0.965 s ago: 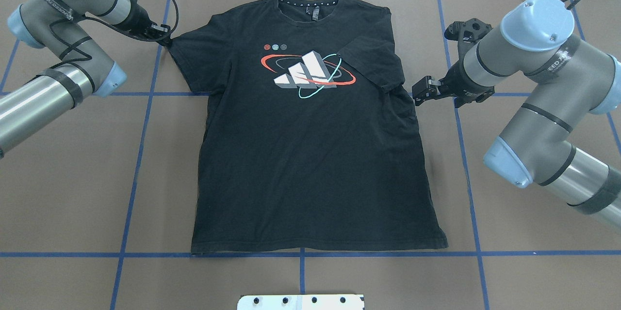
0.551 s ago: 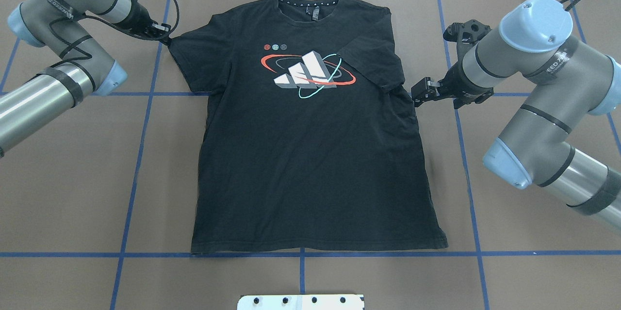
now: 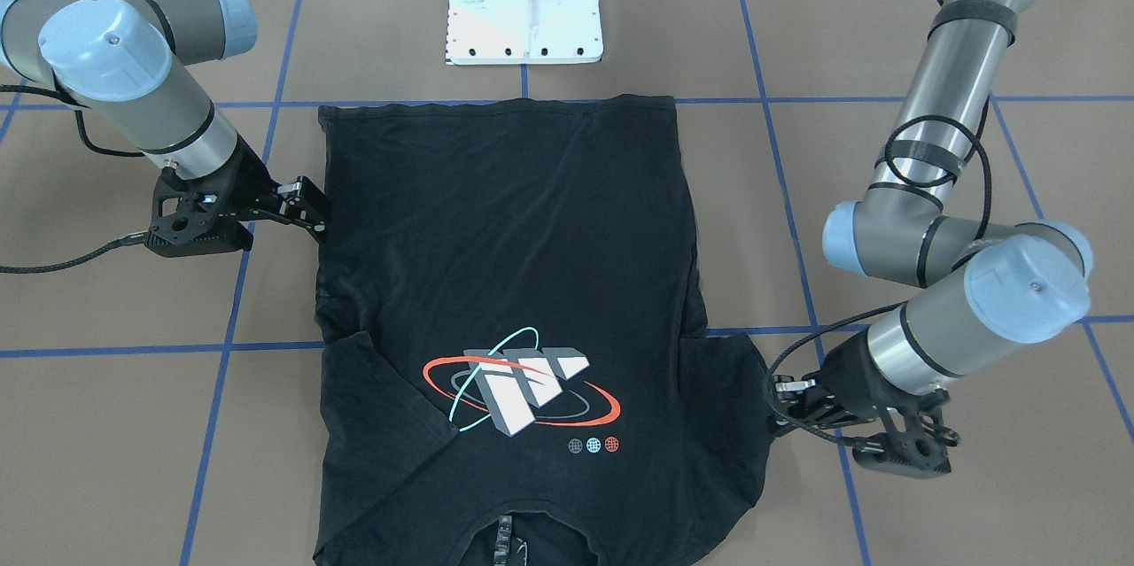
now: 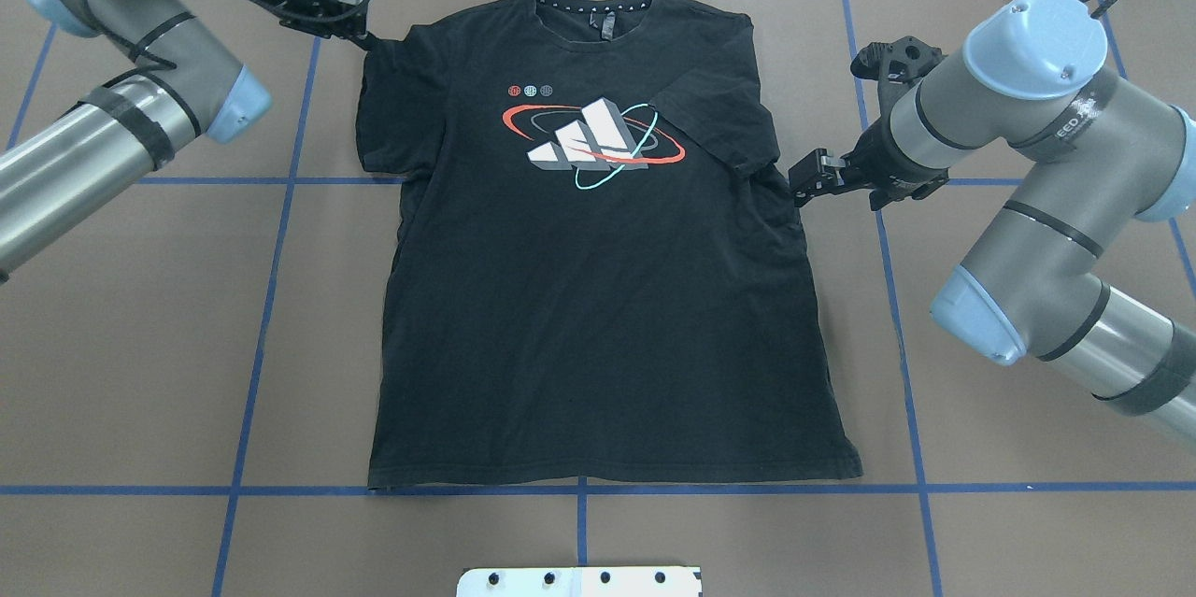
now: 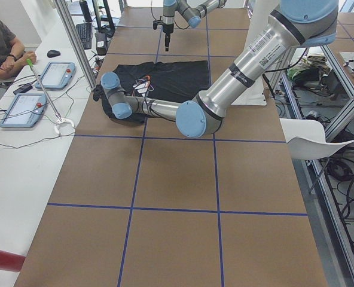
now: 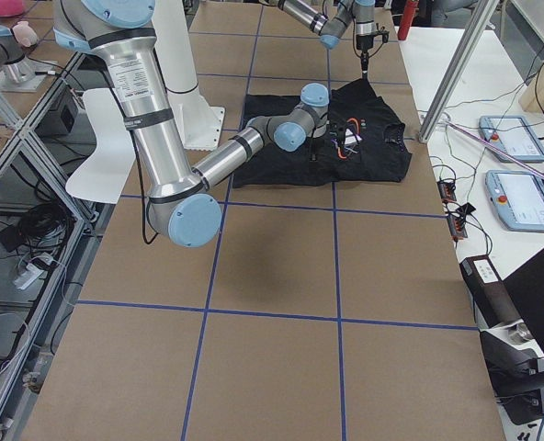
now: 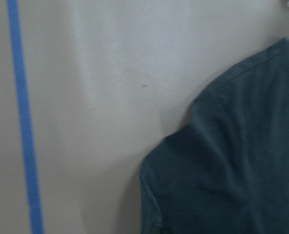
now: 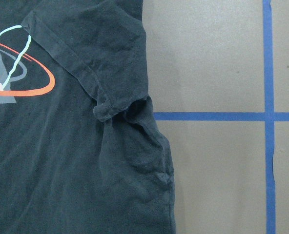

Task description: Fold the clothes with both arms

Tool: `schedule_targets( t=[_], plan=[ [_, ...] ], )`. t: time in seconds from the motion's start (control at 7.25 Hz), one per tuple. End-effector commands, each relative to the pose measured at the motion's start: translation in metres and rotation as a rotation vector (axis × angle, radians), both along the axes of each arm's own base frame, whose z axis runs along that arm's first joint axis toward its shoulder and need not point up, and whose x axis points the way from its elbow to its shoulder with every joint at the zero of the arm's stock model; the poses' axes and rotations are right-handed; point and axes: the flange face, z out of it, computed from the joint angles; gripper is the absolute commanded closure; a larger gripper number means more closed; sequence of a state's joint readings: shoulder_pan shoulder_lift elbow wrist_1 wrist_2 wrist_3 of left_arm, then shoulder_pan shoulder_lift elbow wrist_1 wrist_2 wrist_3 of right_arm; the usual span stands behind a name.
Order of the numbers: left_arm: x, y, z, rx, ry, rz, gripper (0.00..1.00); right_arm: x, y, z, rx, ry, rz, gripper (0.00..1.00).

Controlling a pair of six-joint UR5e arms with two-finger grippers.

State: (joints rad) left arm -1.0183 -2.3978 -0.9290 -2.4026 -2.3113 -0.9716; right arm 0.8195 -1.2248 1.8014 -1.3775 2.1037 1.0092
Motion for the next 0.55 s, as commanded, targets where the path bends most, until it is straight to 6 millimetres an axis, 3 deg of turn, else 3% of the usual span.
schedule_targets(
  t=[0.0, 0.14, 0.41],
  plan=[
    [0.055, 0.009, -0.077, -0.079, -0.002, -0.054, 1.0, 0.001, 0.001, -0.004, 0.003, -0.006, 0.001, 0.0],
    [0.07, 0.005, -0.09, -0.102, -0.007, -0.1, 1.0, 0.002, 0.003, -0.006, 0.006, -0.011, 0.0, 0.0],
    [0.083, -0.006, -0.09, -0.097, -0.044, -0.153, 1.0, 0.002, 0.002, -0.005, 0.005, -0.008, 0.001, 0.0]
  ],
)
